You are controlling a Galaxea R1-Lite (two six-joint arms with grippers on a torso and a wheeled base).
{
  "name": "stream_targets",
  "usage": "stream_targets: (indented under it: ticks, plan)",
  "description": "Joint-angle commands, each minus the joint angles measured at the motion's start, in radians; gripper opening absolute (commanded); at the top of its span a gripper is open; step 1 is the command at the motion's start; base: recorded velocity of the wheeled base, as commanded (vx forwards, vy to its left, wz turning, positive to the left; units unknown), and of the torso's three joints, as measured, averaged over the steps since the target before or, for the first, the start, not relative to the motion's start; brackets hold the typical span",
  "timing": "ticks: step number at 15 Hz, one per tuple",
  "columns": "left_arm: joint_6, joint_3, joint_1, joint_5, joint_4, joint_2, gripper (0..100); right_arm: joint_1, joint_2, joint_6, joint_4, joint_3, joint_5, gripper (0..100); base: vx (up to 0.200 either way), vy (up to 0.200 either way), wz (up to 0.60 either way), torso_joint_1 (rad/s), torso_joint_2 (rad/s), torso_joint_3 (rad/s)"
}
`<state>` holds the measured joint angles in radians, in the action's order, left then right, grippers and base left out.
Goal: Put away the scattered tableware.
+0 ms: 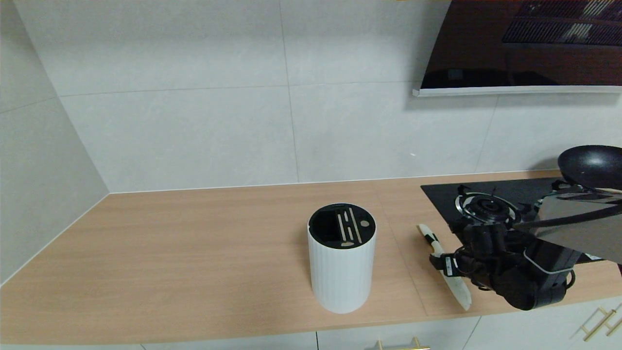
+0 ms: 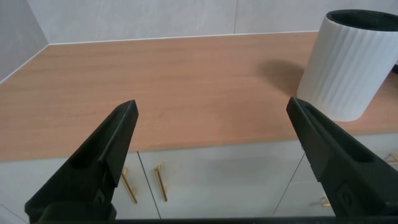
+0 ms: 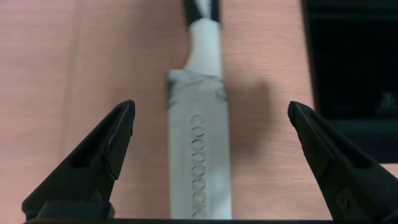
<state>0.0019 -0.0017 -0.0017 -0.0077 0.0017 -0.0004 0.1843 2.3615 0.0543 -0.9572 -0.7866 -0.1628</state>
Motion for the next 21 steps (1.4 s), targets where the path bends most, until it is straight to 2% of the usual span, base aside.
stream_targets:
  ticks: [1, 4, 18, 19, 21]
  plan:
    - [0.000, 0.000, 0.000, 0.000, 0.000, 0.000, 100, 0.006, 0.012, 0.003, -0.002, -0.010, 0.000, 100, 0.000, 0.000, 0.00, 0.000, 0.00, 0.000]
    - [0.000, 0.000, 0.000, 0.000, 0.000, 0.000, 100, 0.029, 0.013, 0.067, 0.000, -0.029, 0.002, 100, 0.000, 0.000, 0.00, 0.000, 0.00, 0.000]
    - [0.000, 0.000, 0.000, 0.000, 0.000, 0.000, 100, 0.027, 0.070, 0.070, 0.000, -0.059, 0.000, 100, 0.000, 0.000, 0.00, 0.000, 0.00, 0.000]
    - [0.000, 0.000, 0.000, 0.000, 0.000, 0.000, 100, 0.027, 0.071, 0.070, 0.000, -0.059, 0.000, 0, 0.000, 0.000, 0.00, 0.000, 0.00, 0.000]
    - [0.000, 0.000, 0.000, 0.000, 0.000, 0.000, 100, 0.027, 0.074, 0.070, 0.000, -0.059, 0.000, 0, 0.000, 0.000, 0.00, 0.000, 0.00, 0.000]
